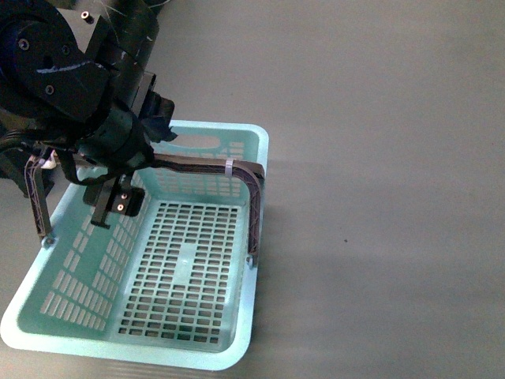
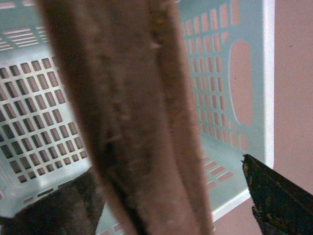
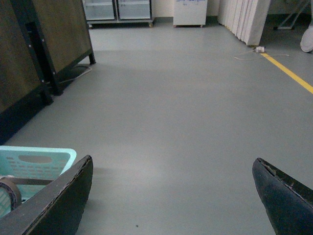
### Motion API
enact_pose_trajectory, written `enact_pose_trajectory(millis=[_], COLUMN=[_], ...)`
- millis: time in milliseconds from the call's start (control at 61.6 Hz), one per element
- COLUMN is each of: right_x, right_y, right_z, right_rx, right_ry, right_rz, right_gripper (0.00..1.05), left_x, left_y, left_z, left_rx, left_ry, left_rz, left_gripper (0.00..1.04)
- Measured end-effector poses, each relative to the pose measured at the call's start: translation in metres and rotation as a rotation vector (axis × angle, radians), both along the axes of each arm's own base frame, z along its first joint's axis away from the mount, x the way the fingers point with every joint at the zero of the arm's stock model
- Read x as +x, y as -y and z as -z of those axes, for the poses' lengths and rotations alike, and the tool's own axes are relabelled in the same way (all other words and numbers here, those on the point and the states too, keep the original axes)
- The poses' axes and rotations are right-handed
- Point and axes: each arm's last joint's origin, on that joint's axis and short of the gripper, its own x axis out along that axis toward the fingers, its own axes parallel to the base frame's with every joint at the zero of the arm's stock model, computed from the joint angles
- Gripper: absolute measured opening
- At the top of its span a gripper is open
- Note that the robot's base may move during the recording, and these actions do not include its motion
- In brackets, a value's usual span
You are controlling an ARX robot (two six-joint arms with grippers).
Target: Pick lemon and mango into basket
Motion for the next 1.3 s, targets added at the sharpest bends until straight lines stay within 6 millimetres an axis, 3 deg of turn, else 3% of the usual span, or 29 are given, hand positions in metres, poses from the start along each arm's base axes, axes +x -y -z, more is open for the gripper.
enact_pose_trajectory(millis=[373, 454, 552, 714, 811, 957, 1087, 1217, 1298], right_x=[0.0, 0.0, 0.0, 0.0, 0.0, 0.0, 0.0, 0.0, 0.0], right_y=[0.0, 0.0, 0.0, 0.0, 0.0, 0.0, 0.0, 0.0, 0.0], right_z=[0.0, 0.0, 0.0, 0.0, 0.0, 0.0, 0.0, 0.0, 0.0], right_rx=[0.0, 0.0, 0.0, 0.0, 0.0, 0.0, 0.0, 0.0, 0.0], right_ry=[0.0, 0.0, 0.0, 0.0, 0.0, 0.0, 0.0, 0.0, 0.0], right_rz=[0.0, 0.0, 0.0, 0.0, 0.0, 0.0, 0.0, 0.0, 0.0], right_gripper=[0.96, 0.96, 0.96, 0.96, 0.96, 0.96, 0.96, 0.96, 0.96], left_x=[0.02, 0.028, 0.032, 0.021, 0.008, -0.017, -0.051, -0.102, -0.123], left_y=[0.006, 0.005, 0.003, -0.001, -0.005, -0.018, -0.033, -0.055, -0.064], left_z=[0.005, 0.001, -0.003, -0.016, -0.04, -0.096, -0.151, -0.219, -0.243], left_rx=[-0.015, -0.032, -0.026, -0.032, -0.044, -0.088, -0.133, -0.177, -0.186], left_ry=[-0.021, -0.003, 0.02, 0.065, 0.118, 0.256, 0.399, 0.573, 0.628], left_rz=[-0.026, -0.02, 0.003, 0.028, 0.034, 0.024, 0.0, -0.027, -0.034], left_gripper=[0.14, 0.08, 0.07, 0.06, 0.06, 0.05, 0.05, 0.05, 0.05])
